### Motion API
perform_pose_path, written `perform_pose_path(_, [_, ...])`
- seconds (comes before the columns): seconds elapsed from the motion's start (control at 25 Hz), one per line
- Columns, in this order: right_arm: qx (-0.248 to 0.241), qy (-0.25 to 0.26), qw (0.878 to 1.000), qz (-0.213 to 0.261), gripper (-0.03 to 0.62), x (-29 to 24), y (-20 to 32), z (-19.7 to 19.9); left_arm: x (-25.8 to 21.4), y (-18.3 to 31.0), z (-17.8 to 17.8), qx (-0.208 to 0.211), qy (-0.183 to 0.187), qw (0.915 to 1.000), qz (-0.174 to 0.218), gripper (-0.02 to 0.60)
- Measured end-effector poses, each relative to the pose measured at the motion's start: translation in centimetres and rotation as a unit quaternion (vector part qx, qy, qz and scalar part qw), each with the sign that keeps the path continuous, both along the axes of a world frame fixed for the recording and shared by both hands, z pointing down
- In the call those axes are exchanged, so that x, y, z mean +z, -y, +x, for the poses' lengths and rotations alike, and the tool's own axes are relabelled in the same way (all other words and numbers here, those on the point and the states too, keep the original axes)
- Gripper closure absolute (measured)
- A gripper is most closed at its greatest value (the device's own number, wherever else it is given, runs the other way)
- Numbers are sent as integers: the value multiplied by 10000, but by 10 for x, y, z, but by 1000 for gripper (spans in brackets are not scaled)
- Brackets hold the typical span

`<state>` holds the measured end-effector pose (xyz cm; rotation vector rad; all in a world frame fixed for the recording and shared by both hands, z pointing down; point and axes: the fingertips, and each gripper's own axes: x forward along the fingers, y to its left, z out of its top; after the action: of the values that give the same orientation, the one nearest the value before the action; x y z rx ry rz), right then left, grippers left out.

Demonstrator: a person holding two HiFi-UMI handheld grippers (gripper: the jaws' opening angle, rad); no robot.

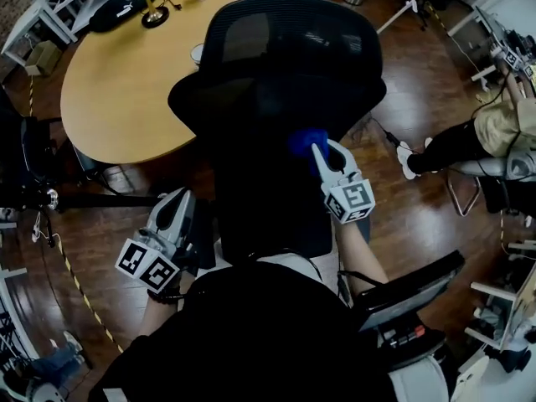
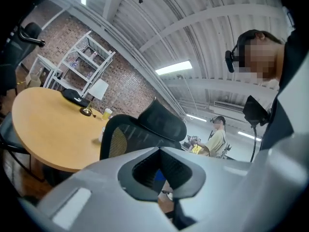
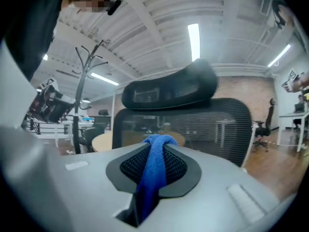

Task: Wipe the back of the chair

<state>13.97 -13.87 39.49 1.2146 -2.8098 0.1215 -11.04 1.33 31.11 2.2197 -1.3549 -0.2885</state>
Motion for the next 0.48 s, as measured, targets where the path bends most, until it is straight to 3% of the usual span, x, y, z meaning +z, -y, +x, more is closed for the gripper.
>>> perform_pose_path(0.12, [822, -355, 9960, 14, 546, 11, 9, 95, -1, 4, 28, 68, -63, 9999, -38, 575])
perform_pose_path(0.24, [1212, -643, 9905, 83, 546, 23, 27, 150, -3, 5, 45, -5, -67, 9999, -95, 575])
perform_pose_path(0.48, [1097, -882, 9900, 39, 546, 54, 71, 155, -7, -9, 52, -258, 213, 9991, -264, 575])
